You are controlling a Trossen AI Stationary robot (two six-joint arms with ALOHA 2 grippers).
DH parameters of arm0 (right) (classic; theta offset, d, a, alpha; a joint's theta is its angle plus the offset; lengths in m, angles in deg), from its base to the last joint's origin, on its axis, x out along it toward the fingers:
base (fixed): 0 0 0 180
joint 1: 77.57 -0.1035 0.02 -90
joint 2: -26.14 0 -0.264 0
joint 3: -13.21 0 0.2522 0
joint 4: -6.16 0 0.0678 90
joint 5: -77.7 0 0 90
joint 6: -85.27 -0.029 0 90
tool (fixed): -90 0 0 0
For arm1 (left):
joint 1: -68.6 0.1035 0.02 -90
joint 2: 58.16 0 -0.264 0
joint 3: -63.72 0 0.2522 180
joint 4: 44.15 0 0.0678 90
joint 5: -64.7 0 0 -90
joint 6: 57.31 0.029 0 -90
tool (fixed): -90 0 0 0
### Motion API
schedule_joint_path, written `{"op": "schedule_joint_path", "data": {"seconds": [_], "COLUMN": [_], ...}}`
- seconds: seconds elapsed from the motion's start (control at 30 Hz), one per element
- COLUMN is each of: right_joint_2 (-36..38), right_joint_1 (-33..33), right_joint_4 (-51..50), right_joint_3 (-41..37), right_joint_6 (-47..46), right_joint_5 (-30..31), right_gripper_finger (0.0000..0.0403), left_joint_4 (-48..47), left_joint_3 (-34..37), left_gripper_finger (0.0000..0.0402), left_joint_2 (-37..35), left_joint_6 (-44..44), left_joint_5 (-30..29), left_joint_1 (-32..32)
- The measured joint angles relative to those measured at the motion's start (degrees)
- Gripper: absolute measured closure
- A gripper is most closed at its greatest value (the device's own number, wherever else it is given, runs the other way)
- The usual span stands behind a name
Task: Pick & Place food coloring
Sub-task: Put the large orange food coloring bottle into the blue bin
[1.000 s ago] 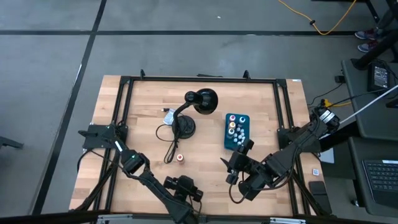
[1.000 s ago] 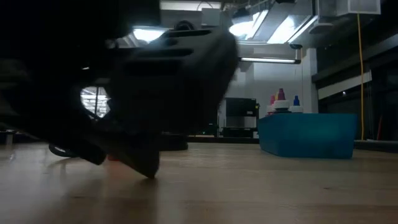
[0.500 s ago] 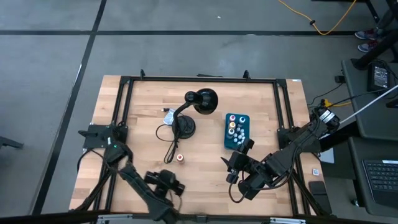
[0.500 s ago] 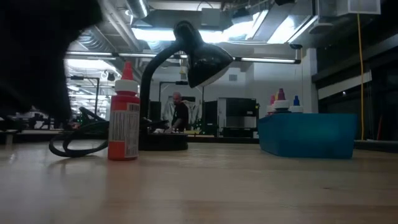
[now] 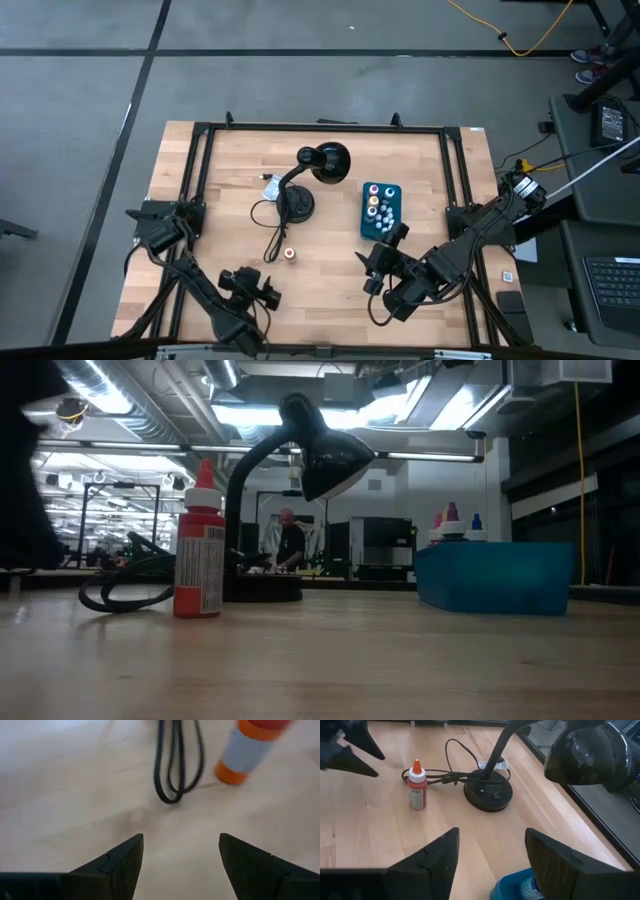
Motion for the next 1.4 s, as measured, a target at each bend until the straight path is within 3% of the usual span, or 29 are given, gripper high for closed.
{"op": "schedule_joint_path", "data": {"seconds": [0.2, 0.8, 1.4], "right_joint_2": [0.00, 0.00, 0.00], "right_joint_1": [0.00, 0.00, 0.02], "right_joint_4": [0.00, -0.06, -0.67], "right_joint_3": [-0.02, -0.02, -0.09], "right_joint_6": [0.02, 0.20, 0.38], "right_joint_5": [0.04, 0.04, 0.07], "right_gripper_finger": [0.0176, 0.0176, 0.0176], "left_joint_4": [1.51, 15.31, 17.49], "left_joint_3": [0.06, -0.01, 1.76], "left_gripper_finger": [0.0149, 0.0148, 0.0148], "left_joint_2": [0.46, 0.51, 2.61], "left_joint_6": [-6.33, 13.14, 15.91], "left_joint_5": [-0.90, -5.67, -9.36], "left_joint_1": [1.91, 9.13, 11.62]}}
